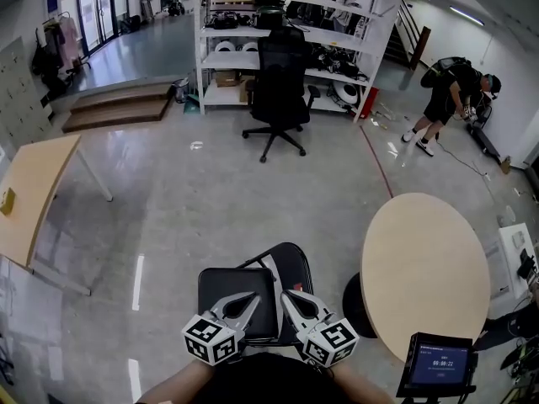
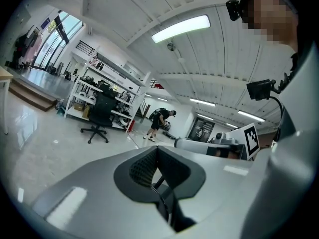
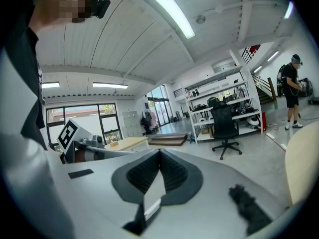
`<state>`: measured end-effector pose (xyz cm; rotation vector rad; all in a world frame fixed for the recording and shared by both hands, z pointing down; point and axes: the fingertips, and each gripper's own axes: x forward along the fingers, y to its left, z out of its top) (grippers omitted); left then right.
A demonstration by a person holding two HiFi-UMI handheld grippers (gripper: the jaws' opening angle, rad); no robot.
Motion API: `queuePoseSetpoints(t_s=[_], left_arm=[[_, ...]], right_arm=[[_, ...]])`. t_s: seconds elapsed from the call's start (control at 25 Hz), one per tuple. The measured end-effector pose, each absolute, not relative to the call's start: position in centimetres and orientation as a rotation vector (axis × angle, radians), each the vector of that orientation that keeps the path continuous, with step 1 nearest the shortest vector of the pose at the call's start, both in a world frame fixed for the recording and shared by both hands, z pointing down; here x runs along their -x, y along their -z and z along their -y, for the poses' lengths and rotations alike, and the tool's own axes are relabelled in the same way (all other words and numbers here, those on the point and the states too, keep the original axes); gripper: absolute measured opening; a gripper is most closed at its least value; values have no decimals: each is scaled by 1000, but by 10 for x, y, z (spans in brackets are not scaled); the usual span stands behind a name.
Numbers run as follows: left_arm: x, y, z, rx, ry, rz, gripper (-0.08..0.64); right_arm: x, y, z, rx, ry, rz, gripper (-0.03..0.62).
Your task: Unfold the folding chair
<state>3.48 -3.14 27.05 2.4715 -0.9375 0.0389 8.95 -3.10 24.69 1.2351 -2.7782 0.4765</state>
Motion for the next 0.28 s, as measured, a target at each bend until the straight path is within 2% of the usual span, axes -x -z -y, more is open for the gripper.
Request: queuePoseSetpoints(t_s=[0.28], left_arm=[[-34,-269,31,-2459,-50,895,5]], right_arm=[[-87,-245,27,-1262,-508,2741,5]])
